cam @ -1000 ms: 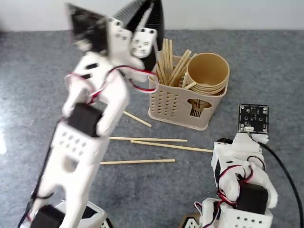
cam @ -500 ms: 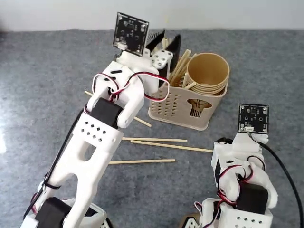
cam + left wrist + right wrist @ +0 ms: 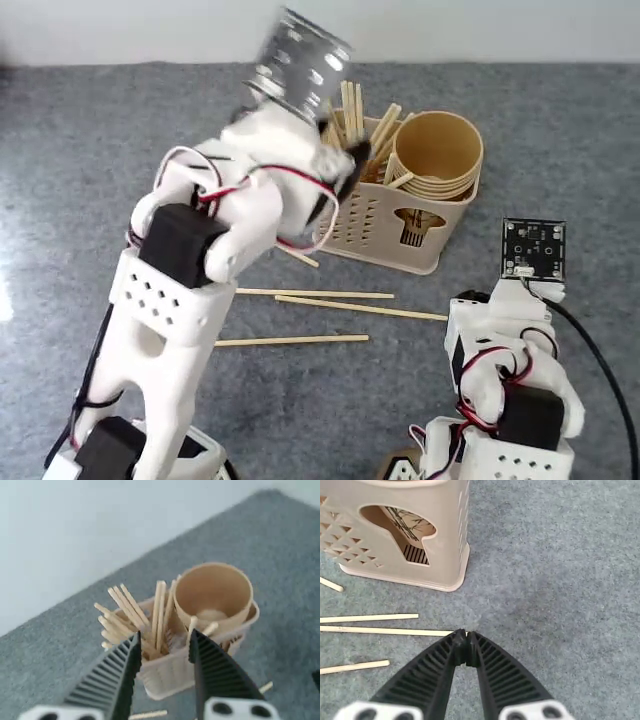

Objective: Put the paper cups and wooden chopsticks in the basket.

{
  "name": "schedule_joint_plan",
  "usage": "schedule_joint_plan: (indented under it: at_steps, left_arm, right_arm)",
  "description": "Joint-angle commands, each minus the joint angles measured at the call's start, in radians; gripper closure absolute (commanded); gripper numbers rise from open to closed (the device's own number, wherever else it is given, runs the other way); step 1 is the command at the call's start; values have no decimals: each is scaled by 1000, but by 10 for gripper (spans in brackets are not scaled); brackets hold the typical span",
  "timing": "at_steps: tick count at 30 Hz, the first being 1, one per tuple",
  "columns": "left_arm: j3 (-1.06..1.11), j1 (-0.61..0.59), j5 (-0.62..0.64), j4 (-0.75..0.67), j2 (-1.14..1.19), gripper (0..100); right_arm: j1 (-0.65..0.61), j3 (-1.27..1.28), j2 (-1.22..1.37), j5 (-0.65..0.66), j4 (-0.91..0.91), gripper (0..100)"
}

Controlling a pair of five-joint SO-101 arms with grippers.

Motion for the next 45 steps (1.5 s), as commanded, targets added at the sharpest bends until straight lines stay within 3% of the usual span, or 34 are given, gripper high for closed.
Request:
schedule_joint_plan:
  at_steps: [1,7,12,21,27,35,39,45]
  left_arm:
    - [-39,26,-101,141,2,848]
    - [96,95,-232,249,-2,844]
    - [352,173,-344,207,-3,844]
    - [822,198,-496,-181,2,844]
    - [1007,198,-511,-474,5,844]
    - [957,196,-508,-496,206,844]
    - [797,196,-508,-342,330,844]
    - [676,199,-508,-253,456,857]
  right_arm:
    - [7,-5,-2,-9,-18,985]
    - [7,-5,-2,-9,-18,985]
    - [10,-5,-2,-9,-18,985]
    - [10,-5,-2,-9,-18,985]
    - [10,-5,-2,-8,-18,985]
    - [10,-5,-10,-8,-18,985]
    - [10,-5,-10,-8,-18,985]
    - [10,-5,-10,-8,-18,985]
